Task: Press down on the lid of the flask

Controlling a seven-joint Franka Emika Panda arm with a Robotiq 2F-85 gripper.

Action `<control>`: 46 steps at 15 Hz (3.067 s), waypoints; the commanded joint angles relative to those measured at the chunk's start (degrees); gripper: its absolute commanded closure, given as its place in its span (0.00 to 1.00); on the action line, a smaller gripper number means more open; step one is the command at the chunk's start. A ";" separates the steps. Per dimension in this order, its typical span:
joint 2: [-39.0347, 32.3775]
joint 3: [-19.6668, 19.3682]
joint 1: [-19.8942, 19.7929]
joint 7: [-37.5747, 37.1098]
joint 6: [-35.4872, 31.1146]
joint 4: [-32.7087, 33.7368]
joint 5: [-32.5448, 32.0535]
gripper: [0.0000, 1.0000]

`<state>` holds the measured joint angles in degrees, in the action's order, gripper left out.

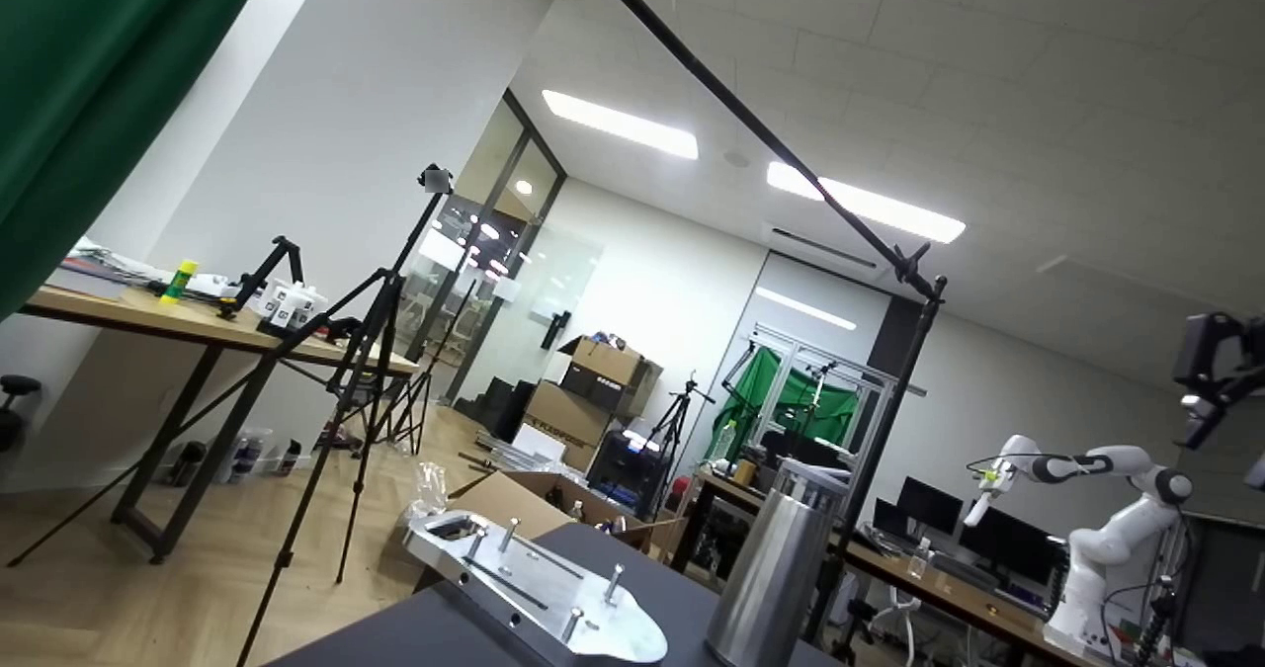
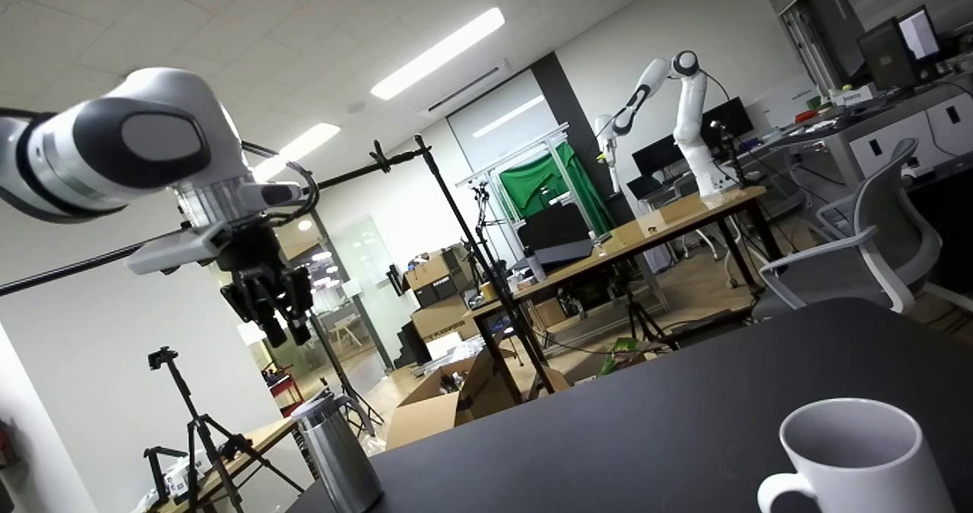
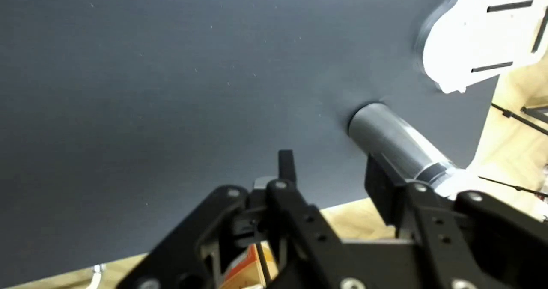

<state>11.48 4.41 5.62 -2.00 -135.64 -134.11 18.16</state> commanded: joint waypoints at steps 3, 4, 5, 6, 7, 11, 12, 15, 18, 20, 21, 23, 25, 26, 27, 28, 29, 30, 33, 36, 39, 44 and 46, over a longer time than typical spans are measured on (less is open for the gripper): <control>-14.80 3.97 2.45 -6.69 -5.84 15.34 -3.29 0.95; -16.75 4.41 2.95 -7.34 -6.08 17.48 -4.14 0.99; -18.56 4.72 3.46 -8.20 -6.47 19.46 -5.18 1.00; -20.64 4.93 4.06 -9.33 -6.13 21.86 -6.44 1.00; -22.36 4.97 4.59 -10.22 -5.46 23.95 -7.36 1.00; -23.46 4.86 5.23 -10.26 -4.33 24.25 -9.16 0.99; -24.48 4.82 5.36 -10.58 -3.85 25.40 -9.44 0.99; -25.32 4.66 5.35 -10.62 -3.60 26.37 -9.52 0.99; -25.32 4.66 5.35 -10.64 -3.37 26.54 -9.53 0.99; -25.32 4.66 5.36 -10.66 -3.27 26.59 -9.56 0.99; -25.32 4.66 5.36 -10.66 -3.19 26.62 -9.56 0.99; -26.47 4.53 5.92 -11.21 -5.74 27.40 -10.60 1.00; -29.53 5.02 6.50 -10.59 -9.23 29.97 -10.46 1.00; -31.29 5.25 6.95 -10.40 -10.80 31.24 -10.44 1.00; -32.75 5.35 7.43 -10.35 -12.80 32.05 -10.45 1.00; -34.51 5.68 7.84 -10.02 -13.24 33.45 -10.07 1.00; -36.11 5.59 8.50 -10.12 -13.97 34.48 -10.63 1.00; -37.74 5.44 9.18 -10.17 -14.76 35.53 -11.23 1.00; -41.99 5.10 10.38 -9.67 -16.24 38.87 -12.23 1.00; -45.41 5.10 11.05 -8.92 -17.27 42.07 -12.62 1.00; -47.89 4.80 11.69 -8.14 -18.32 44.46 -13.12 1.00; -50.84 1.98 13.82 -11.00 -13.43 48.67 -15.31 1.00; -51.49 0.45 14.85 -12.33 -10.82 50.56 -16.56 1.00</control>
<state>-38.18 7.60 18.47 -10.58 -151.01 -88.18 4.13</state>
